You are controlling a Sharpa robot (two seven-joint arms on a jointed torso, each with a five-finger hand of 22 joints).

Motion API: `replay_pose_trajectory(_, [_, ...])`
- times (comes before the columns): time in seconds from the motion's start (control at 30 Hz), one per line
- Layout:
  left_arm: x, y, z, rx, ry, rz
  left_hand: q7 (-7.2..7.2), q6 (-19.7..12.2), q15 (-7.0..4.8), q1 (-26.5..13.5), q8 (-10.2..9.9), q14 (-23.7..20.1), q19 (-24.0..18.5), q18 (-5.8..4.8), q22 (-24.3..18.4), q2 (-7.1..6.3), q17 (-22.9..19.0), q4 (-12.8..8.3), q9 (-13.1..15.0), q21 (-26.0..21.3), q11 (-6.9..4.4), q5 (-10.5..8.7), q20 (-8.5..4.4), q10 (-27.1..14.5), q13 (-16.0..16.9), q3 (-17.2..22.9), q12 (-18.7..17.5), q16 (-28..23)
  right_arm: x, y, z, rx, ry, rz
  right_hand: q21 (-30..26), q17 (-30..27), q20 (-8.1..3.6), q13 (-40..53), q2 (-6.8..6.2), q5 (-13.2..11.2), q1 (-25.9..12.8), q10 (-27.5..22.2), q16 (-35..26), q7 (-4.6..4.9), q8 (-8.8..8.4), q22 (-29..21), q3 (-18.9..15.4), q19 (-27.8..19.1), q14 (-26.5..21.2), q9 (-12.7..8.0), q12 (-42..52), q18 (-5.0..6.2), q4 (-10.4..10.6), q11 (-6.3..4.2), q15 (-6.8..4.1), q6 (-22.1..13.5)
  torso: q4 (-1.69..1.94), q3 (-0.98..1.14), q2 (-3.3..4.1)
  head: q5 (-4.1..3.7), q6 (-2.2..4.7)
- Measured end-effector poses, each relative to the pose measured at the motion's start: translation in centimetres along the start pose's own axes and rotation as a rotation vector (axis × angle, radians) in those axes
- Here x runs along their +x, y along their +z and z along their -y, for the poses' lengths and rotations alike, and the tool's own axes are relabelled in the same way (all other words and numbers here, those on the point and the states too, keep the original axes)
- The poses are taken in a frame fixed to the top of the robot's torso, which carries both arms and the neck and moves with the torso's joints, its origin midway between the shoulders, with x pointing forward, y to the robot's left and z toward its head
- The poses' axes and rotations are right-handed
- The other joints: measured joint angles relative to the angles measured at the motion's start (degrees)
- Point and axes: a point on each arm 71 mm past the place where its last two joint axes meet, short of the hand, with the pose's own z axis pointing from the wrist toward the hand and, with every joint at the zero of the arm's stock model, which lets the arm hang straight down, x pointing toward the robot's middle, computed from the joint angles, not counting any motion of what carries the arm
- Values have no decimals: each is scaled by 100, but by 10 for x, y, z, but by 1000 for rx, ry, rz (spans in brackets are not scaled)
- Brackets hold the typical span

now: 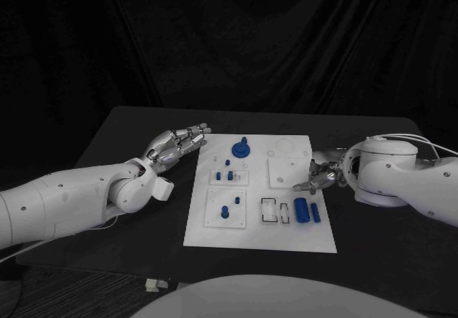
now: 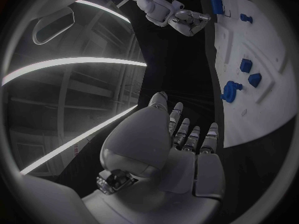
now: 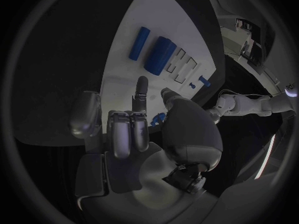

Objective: Assemble the parts on the task board

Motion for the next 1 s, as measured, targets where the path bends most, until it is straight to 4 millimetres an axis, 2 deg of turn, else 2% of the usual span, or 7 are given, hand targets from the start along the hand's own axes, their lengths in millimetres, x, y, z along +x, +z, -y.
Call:
replay_pose_trajectory(0.23, [0, 0, 0, 0, 0, 0, 0, 0, 0, 0, 22, 0, 0, 0, 0, 0, 0, 0, 0, 0, 0, 0, 0, 0, 0, 0, 0, 0, 3, 3, -4, 1, 4, -11, 0, 0, -42, -1, -14, -190, 8, -2, 0, -48, 88, 0, -70, 0, 1, 316, 0, 1, 13, -42, -40, 48, 0, 0, -2, -14, 0])
replay_pose_trajectory(0.33, [-1, 0, 0, 0, 0, 0, 0, 0, 0, 0, 22, 0, 0, 0, 8, 0, 0, 0, 0, 0, 0, 0, 0, 0, 0, 0, 0, 0, 3, 4, -4, 3, 5, -13, -46, 0, -42, -1, -111, -247, -18, -2, 0, -45, 119, -1, -120, 0, 1, 464, 0, 1, 16, -41, -40, 27, 1, 0, -2, -21, 0])
replay_pose_trajectory(0.4, [-1, 0, 0, 0, 0, 0, 0, 0, 0, 0, 22, 0, 0, 0, 8, 0, 0, 0, -1, 0, 0, 0, 0, 0, -1, 0, 0, 0, 4, 4, -4, 5, 5, -16, -46, -1, -42, -1, -115, -286, -25, -2, 0, -38, 120, -1, -150, 0, 1, 537, 0, 1, 14, -41, -40, -24, 1, 0, -3, -23, 0])
replay_pose_trajectory(0.5, [-1, 0, 0, -1, -1, 0, 0, 0, 0, 0, 22, 0, 0, -1, 8, 0, -1, 0, -1, 0, 0, 0, 0, 0, -1, 0, 0, 0, 5, 5, -4, 6, 2, -22, -46, 0, -42, -1, -191, -376, -101, -2, 0, -31, 121, -1, -220, 0, 1, 670, 0, 1, 21, -41, -40, -101, 0, 0, -3, -23, 0])
replay_pose_trajectory(0.63, [-1, 0, 0, -1, -1, 0, 0, 0, 0, 0, 22, 0, 0, 0, 8, 0, -1, 0, -1, 0, 0, 0, 0, 0, -1, 0, 0, 0, 6, 6, -6, 5, -6, -32, -46, -1, -42, -1, -236, -397, -146, -2, 0, -18, 121, -1, -236, 0, 1, 766, 0, 1, 36, -41, -40, -168, 0, 0, -3, -18, 0])
replay_pose_trajectory(0.9, [-1, 0, 0, -1, -1, -1, 20, 20, 0, 7, 22, 0, 0, -1, 13, 7, -1, -16, 4, 0, 0, 0, 0, 0, -1, 15, -1, 0, 9, 7, -8, 5, -25, -53, -98, -1, -42, -2, -235, -397, -146, -2, 0, -18, 120, 3, -251, 0, 1, 807, 0, 2, 21, -41, -40, -208, -5, -1, -5, -13, 0])
replay_pose_trajectory(1.0, [-1, 0, 0, -1, -2, -2, 20, 20, 0, 23, 22, 0, 0, -1, 13, 23, -1, -16, 4, 0, 0, 0, 0, 0, -1, 15, -1, 0, 11, 8, -8, 5, -29, -60, -179, -1, -42, -2, -252, -425, -162, -2, 0, 13, 120, 3, -251, 0, 1, 823, 0, 2, 21, -41, -40, -240, -5, -1, -6, -16, 0])
